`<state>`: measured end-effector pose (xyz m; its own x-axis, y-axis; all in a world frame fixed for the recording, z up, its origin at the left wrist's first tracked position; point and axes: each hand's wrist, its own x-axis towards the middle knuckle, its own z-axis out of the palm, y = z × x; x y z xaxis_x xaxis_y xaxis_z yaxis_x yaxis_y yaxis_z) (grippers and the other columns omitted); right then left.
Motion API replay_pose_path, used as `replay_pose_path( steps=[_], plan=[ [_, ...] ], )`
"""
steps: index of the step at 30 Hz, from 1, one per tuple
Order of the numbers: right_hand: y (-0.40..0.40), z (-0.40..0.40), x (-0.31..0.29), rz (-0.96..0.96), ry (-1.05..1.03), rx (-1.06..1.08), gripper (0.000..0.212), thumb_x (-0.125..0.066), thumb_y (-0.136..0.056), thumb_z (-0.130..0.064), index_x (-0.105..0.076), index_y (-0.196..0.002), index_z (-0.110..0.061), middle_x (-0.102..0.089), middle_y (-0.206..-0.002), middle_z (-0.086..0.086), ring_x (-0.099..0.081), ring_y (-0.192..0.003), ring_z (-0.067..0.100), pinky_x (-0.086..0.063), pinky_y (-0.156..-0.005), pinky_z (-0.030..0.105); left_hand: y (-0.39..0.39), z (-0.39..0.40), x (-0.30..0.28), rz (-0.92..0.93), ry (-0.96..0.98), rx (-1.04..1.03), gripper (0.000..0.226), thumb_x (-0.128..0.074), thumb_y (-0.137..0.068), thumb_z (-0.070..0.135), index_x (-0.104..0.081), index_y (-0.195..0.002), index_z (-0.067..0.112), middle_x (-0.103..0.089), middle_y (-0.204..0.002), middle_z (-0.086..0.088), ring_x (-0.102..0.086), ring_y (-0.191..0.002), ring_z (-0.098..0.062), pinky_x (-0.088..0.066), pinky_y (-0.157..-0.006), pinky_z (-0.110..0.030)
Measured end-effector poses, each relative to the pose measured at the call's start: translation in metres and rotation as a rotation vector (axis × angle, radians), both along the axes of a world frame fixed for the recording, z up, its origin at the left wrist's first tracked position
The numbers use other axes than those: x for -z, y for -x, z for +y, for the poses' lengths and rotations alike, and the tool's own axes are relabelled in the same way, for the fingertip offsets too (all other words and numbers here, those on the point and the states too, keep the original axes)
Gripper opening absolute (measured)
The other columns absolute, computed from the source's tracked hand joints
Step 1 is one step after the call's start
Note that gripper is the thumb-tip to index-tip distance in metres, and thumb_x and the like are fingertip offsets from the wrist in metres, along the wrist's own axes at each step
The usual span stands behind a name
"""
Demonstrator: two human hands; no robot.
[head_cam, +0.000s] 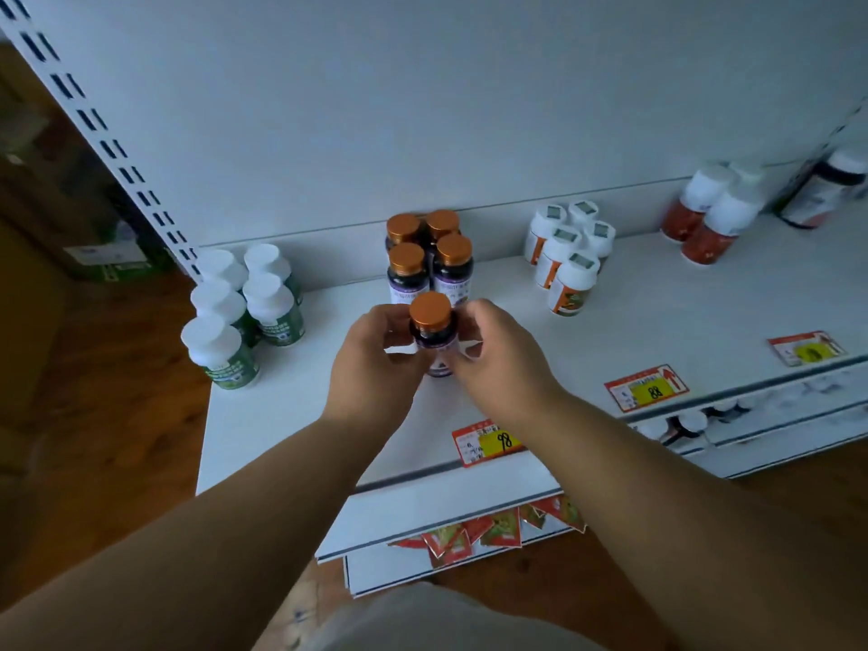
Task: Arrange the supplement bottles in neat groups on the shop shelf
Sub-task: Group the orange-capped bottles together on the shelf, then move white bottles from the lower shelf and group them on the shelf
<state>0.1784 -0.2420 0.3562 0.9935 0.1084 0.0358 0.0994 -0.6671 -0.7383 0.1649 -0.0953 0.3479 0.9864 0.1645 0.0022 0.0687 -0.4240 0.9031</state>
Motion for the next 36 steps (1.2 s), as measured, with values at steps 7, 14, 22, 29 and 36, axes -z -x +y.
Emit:
replay_pose_path(
  steps=[7, 14, 22, 29, 36],
  plan=[
    [-0.025, 0.006, 0.015, 0.011, 0.011, 0.032, 0.037, -0.068, -0.091, -0.028, -0.054, -0.125, -0.021, -0.066, -0.121, -0.002, -0.062, -0.110, 0.016, -0.050, -0.090, 0.027, -0.028, -0.001, 0.013, -0.021, -0.058, -0.010, 0.042, -0.077, -0.084, 0.020, -0.056, -0.119, 0.033, -0.065, -0.112, 0.011, -0.063, -0.097, -0.006, -0.055, -0.083, -0.024],
    [0.010, -0.021, 0.014, 0.067, -0.026, 0.095, 0.030, -0.069, -0.090, -0.031, -0.049, -0.111, -0.023, -0.062, -0.106, -0.006, -0.060, -0.095, 0.009, -0.045, -0.074, 0.013, 0.017, -0.008, 0.011, 0.004, -0.111, -0.061, 0.053, -0.078, -0.083, 0.025, -0.048, -0.126, 0.025, -0.061, -0.112, 0.008, -0.062, -0.097, -0.010, -0.049, -0.079, -0.017],
    [0.115, -0.108, 0.026, 0.041, -0.066, 0.119, 0.029, -0.068, -0.090, -0.033, -0.052, -0.113, -0.031, -0.061, -0.105, -0.013, -0.058, -0.089, -0.002, -0.046, -0.070, 0.012, 0.109, -0.093, 0.019, -0.083, -0.163, 0.167, 0.043, -0.074, -0.084, 0.016, -0.050, -0.115, 0.032, -0.060, -0.106, 0.014, -0.060, -0.100, -0.001, -0.046, -0.087, -0.010],
    [0.170, -0.182, 0.063, 0.063, -0.063, 0.117, 0.040, -0.069, -0.090, -0.028, -0.052, -0.126, -0.028, -0.057, -0.121, -0.009, -0.058, -0.104, 0.005, -0.056, -0.084, 0.031, 0.163, -0.171, 0.066, 0.044, -0.208, 0.237, 0.044, -0.076, -0.085, 0.021, -0.053, -0.122, 0.030, -0.054, -0.108, 0.020, -0.055, -0.096, 0.009, -0.039, -0.079, 0.004],
    [0.162, -0.211, 0.130, 0.099, -0.018, 0.184, 0.040, -0.071, -0.088, -0.028, -0.055, -0.125, -0.027, -0.058, -0.122, -0.008, -0.058, -0.103, 0.004, -0.039, -0.075, 0.005, 0.160, -0.194, 0.134, 0.151, -0.232, 0.297, 0.038, -0.073, -0.087, 0.019, -0.056, -0.120, 0.028, -0.060, -0.107, 0.012, -0.059, -0.094, 0.002, -0.046, -0.083, -0.008]
  ],
)
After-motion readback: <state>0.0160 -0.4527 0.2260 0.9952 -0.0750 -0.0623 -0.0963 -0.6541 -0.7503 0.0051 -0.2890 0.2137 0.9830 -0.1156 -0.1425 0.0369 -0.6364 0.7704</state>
